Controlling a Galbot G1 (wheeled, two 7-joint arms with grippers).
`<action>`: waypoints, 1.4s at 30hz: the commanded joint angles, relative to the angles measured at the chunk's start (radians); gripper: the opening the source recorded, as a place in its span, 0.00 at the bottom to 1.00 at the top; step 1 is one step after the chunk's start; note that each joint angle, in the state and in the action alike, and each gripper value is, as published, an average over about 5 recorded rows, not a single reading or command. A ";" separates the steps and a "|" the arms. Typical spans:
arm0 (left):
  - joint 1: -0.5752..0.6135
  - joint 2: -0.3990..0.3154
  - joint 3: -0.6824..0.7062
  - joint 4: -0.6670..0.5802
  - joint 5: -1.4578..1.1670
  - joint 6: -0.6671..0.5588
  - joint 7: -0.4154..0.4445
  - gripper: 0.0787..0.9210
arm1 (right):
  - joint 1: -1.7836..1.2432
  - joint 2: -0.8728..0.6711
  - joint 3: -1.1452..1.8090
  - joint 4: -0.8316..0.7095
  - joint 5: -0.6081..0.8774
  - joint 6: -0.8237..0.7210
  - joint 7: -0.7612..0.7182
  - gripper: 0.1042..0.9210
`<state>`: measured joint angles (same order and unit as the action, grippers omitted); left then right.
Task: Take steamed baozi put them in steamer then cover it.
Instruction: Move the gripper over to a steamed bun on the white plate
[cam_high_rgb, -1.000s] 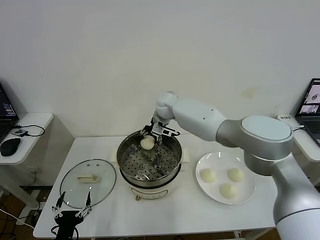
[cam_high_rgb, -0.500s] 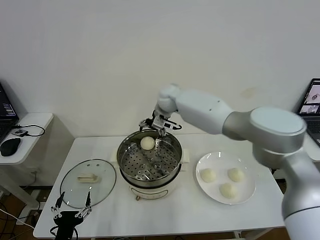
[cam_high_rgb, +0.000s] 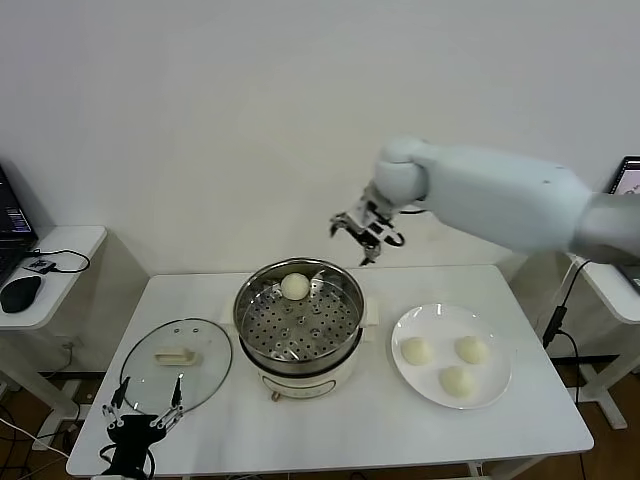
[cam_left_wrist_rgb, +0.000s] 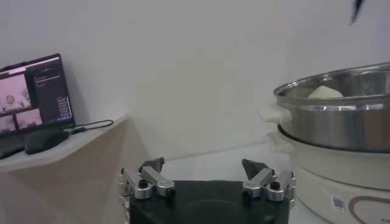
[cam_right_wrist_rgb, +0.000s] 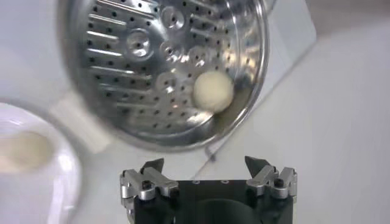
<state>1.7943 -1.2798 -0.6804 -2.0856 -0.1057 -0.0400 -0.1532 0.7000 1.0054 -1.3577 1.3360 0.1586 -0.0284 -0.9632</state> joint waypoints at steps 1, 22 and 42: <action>-0.020 0.012 0.003 0.007 0.002 0.033 0.002 0.88 | 0.026 -0.356 -0.023 0.266 0.043 -0.254 -0.021 0.88; -0.028 0.008 -0.003 0.027 0.010 0.031 0.004 0.88 | -0.445 -0.418 0.194 0.182 -0.090 -0.238 0.044 0.88; -0.025 0.000 -0.018 0.041 0.012 0.026 0.010 0.88 | -0.630 -0.252 0.330 0.018 -0.175 -0.227 0.056 0.88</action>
<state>1.7672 -1.2797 -0.6952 -2.0466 -0.0943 -0.0136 -0.1427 0.1499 0.7094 -1.0744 1.4041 0.0072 -0.2529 -0.9102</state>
